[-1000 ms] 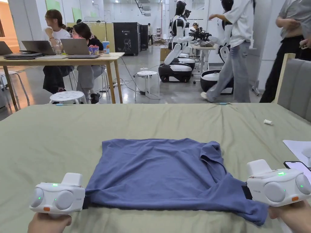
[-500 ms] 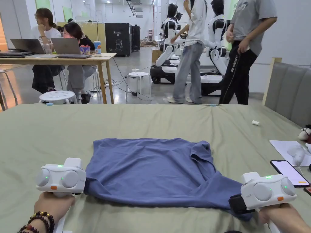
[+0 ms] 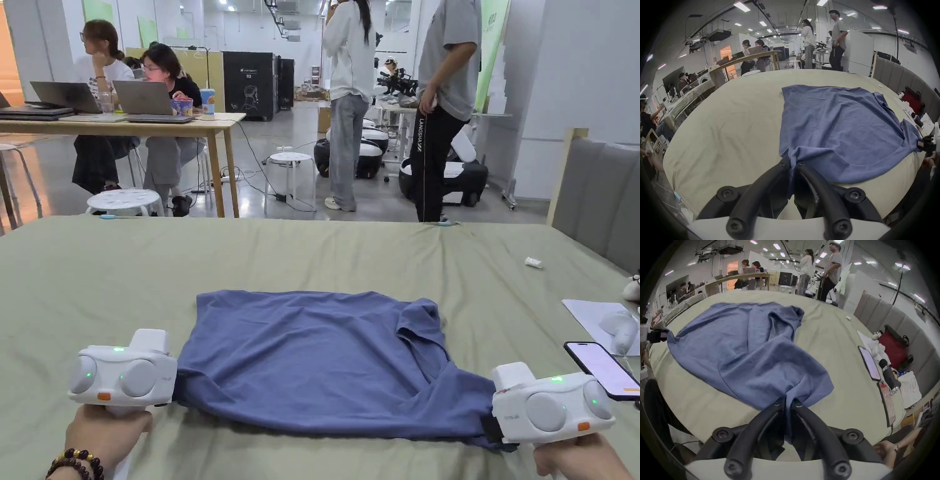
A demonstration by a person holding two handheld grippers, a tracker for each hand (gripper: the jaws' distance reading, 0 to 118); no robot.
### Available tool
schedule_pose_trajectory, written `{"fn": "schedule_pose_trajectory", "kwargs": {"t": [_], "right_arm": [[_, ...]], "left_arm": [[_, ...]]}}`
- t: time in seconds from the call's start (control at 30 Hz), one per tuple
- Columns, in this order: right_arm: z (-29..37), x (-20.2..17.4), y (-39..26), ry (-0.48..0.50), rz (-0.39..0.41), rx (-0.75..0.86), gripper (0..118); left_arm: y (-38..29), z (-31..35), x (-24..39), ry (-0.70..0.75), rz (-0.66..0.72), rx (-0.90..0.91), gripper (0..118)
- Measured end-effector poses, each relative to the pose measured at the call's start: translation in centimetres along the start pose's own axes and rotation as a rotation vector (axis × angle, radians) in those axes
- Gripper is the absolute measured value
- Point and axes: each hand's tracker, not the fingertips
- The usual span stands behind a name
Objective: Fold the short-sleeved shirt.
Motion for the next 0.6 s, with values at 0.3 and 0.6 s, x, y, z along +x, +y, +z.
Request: {"fn": "schedule_pose_trajectory", "kwargs": {"t": [0.3,0.6], "right_arm": [[2.7,2.0,6.7,0.013,-0.018,0.206,7],[-4.0,2.7,13.7,-0.031,-0.057,0.208,7]], "left_arm": [[4.7,-0.2,-1.3,-0.021,0.038,0.090,2],[9.7,-7.7,-1.8,0.023,0.028,0.044,2]]}}
